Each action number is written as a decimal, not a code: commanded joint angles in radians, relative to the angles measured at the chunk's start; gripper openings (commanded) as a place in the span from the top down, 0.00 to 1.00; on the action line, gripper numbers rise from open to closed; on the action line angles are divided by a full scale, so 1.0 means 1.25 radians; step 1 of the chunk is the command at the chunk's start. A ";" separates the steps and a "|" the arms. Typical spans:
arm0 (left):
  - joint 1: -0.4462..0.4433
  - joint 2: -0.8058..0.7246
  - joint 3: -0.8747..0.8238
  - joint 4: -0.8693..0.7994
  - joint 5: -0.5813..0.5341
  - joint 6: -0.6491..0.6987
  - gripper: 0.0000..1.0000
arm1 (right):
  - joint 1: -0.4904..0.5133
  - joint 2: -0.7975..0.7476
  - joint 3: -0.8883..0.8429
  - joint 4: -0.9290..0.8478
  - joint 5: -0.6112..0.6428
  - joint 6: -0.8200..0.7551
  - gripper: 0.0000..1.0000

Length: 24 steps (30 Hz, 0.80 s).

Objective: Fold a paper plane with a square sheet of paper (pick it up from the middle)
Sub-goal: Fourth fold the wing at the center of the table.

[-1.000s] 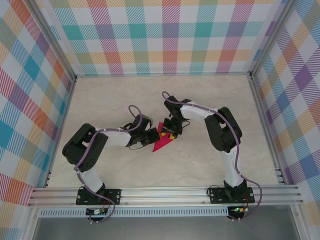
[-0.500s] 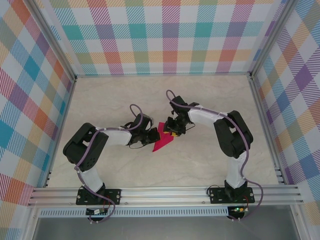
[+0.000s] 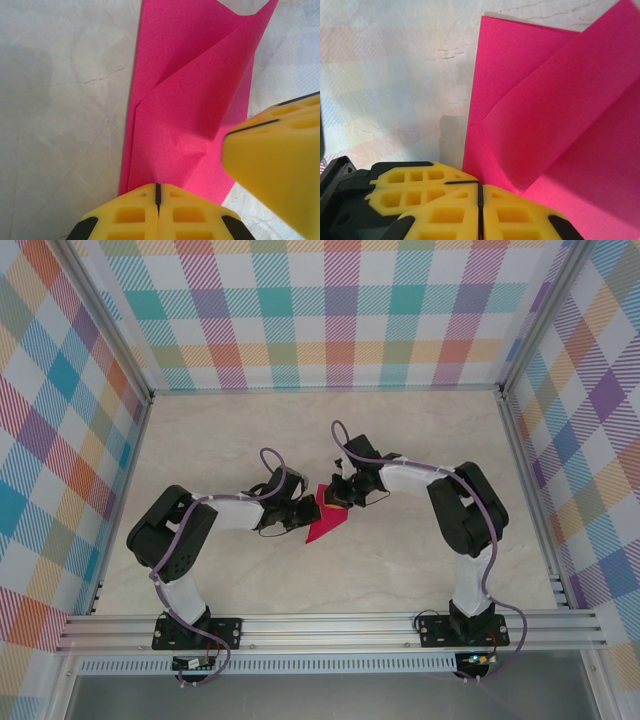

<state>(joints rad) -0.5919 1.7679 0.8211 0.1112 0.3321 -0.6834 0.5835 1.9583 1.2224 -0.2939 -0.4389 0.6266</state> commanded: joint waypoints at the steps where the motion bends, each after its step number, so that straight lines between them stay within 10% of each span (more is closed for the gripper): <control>1: 0.008 0.030 -0.006 -0.084 -0.029 0.011 1.00 | 0.004 0.022 -0.013 0.020 -0.035 -0.026 0.92; 24: 0.008 0.032 -0.004 -0.102 -0.037 0.007 1.00 | 0.003 0.036 -0.018 0.018 -0.017 -0.036 0.93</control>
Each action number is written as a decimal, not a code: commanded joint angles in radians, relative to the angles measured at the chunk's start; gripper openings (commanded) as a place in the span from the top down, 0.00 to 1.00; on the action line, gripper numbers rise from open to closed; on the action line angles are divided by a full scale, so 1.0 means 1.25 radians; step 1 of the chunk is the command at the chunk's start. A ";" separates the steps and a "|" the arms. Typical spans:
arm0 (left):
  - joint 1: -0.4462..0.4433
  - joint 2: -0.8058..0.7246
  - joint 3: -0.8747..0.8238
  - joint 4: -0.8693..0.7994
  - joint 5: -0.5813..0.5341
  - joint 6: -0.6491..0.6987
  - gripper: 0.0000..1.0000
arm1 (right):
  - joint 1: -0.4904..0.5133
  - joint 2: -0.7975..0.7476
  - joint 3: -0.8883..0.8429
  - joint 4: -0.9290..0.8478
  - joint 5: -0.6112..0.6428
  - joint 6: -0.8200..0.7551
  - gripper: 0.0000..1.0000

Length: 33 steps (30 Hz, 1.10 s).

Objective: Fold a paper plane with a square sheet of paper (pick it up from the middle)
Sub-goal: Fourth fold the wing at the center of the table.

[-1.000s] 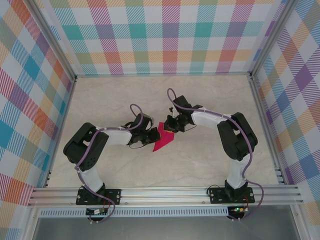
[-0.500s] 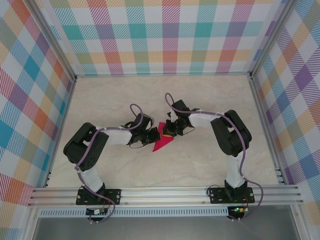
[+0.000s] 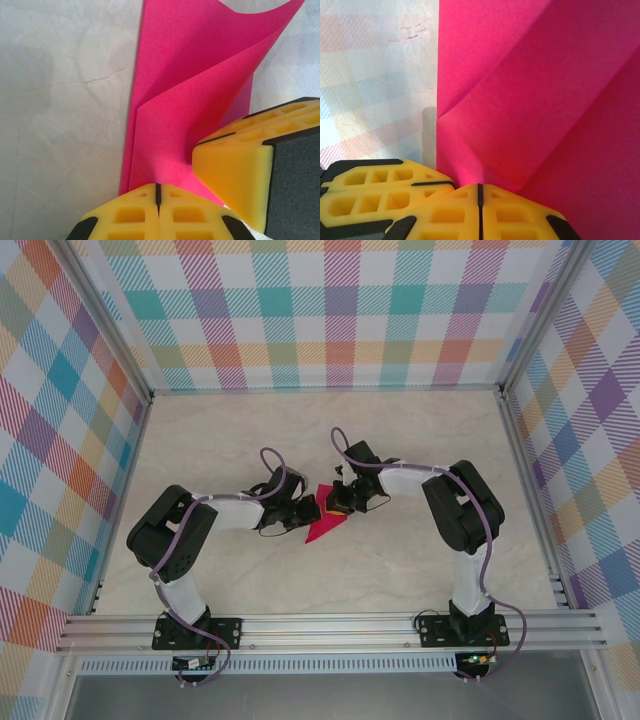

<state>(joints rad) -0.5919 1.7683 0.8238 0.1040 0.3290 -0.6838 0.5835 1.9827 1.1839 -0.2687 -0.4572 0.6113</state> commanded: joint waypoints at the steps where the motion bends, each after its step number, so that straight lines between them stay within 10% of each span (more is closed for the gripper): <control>1: 0.008 0.031 -0.009 -0.098 -0.035 0.008 1.00 | 0.001 0.026 0.017 -0.006 0.008 -0.024 0.93; 33: 0.008 0.035 0.002 -0.152 -0.035 0.022 1.00 | -0.081 0.060 0.087 -0.028 0.069 -0.073 0.93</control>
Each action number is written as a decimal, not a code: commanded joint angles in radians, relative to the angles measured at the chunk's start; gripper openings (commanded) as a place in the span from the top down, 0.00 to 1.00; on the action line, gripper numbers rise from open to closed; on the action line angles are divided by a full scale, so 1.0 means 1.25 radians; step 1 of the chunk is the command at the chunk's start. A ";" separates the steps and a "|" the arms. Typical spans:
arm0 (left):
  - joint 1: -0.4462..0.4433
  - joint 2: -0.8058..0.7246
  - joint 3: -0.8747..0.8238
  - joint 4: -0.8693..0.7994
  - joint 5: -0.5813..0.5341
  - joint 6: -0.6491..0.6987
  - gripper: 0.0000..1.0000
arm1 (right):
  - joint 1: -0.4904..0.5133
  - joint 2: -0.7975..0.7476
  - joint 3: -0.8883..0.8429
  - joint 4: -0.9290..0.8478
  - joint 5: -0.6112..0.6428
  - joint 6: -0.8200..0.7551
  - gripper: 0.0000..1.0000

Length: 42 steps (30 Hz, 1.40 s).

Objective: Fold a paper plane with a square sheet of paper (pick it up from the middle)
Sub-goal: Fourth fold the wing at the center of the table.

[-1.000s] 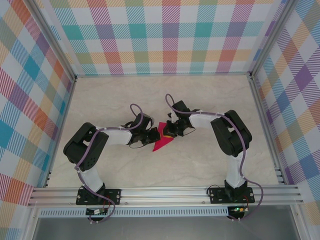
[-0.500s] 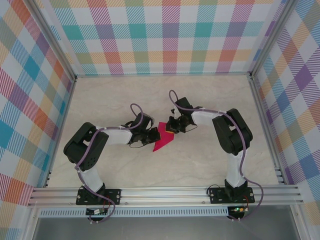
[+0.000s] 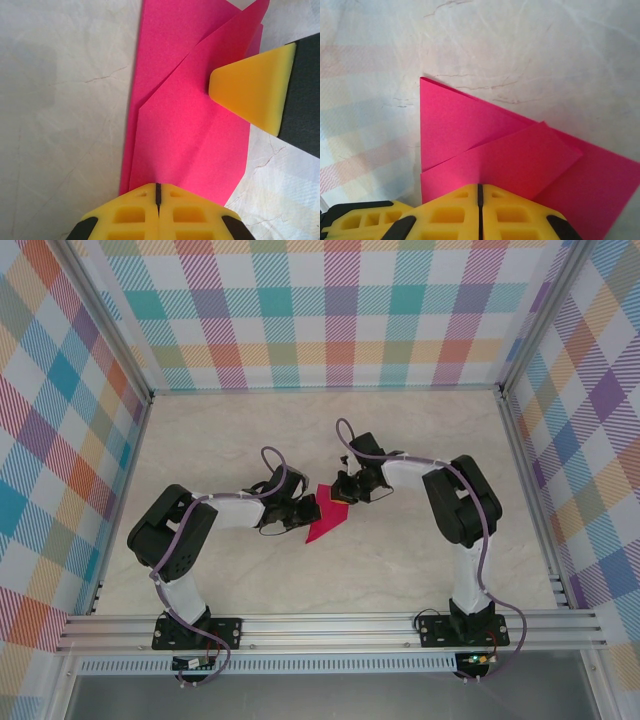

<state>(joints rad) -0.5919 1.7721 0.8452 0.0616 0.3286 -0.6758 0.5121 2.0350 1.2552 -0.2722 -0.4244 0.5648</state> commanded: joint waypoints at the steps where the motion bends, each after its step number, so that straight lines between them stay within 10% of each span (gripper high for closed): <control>1: 0.008 0.032 -0.016 -0.119 -0.035 0.015 1.00 | -0.032 0.020 0.033 -0.025 0.048 -0.039 0.93; 28: 0.008 0.024 -0.009 -0.128 -0.034 0.013 1.00 | 0.006 -0.038 -0.036 0.039 -0.113 0.002 0.92; 42: 0.008 0.027 -0.016 -0.163 -0.036 0.043 1.00 | -0.058 0.041 0.011 -0.006 0.006 0.010 0.91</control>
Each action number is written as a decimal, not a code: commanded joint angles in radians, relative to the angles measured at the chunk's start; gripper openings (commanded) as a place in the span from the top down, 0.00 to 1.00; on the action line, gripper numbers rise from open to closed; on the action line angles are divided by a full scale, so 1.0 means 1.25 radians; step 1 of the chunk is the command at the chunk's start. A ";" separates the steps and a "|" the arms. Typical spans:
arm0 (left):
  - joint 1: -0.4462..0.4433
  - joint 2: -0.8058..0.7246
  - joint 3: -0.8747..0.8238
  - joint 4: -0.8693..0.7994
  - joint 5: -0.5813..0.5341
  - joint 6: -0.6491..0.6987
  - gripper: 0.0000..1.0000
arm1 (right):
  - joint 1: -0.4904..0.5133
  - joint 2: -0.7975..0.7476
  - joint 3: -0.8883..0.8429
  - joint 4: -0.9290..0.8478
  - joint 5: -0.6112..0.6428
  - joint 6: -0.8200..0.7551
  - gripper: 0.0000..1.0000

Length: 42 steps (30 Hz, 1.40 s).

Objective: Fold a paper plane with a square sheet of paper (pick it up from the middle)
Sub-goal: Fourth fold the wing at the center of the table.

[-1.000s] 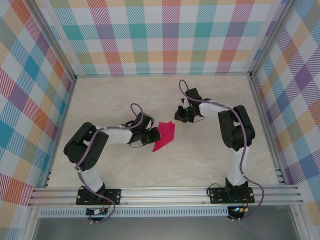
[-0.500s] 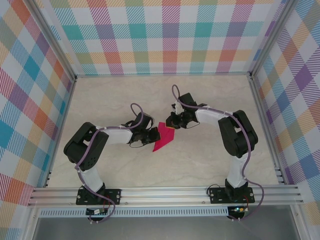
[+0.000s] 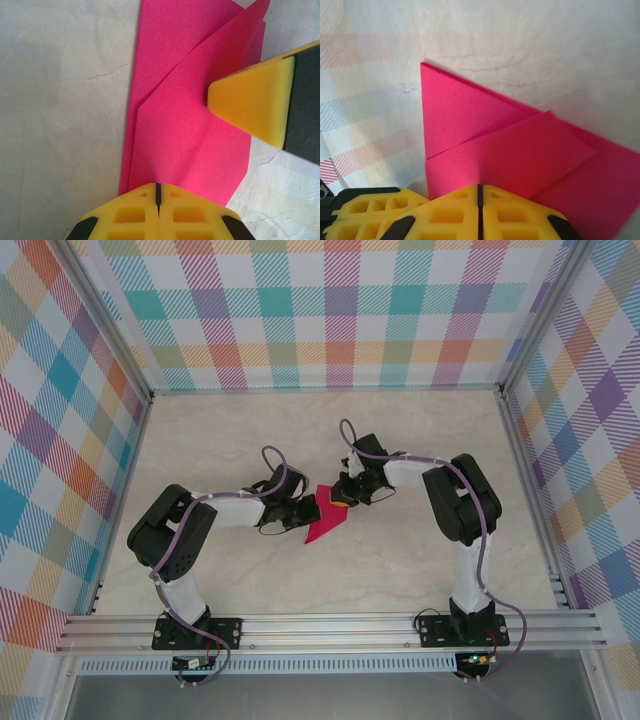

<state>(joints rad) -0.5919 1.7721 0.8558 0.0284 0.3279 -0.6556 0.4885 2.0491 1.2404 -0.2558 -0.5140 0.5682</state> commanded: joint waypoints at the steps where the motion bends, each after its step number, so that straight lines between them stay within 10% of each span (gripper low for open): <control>1: 0.009 0.025 -0.025 -0.139 -0.034 0.029 1.00 | -0.048 0.032 0.026 -0.021 0.085 0.012 0.91; 13: 0.008 0.028 -0.024 -0.132 -0.027 0.038 1.00 | -0.090 0.031 0.121 -0.098 0.183 0.053 0.91; 26: 0.008 0.019 -0.023 -0.121 -0.033 0.029 1.00 | 0.015 -0.110 -0.079 0.064 -0.012 0.113 0.90; 42: 0.008 -0.013 0.004 -0.140 -0.021 0.039 1.00 | 0.044 -0.009 -0.073 0.021 0.044 0.128 0.92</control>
<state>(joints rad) -0.5919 1.7649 0.8639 0.0010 0.3279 -0.6304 0.5426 1.9980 1.1503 -0.1944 -0.5095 0.7231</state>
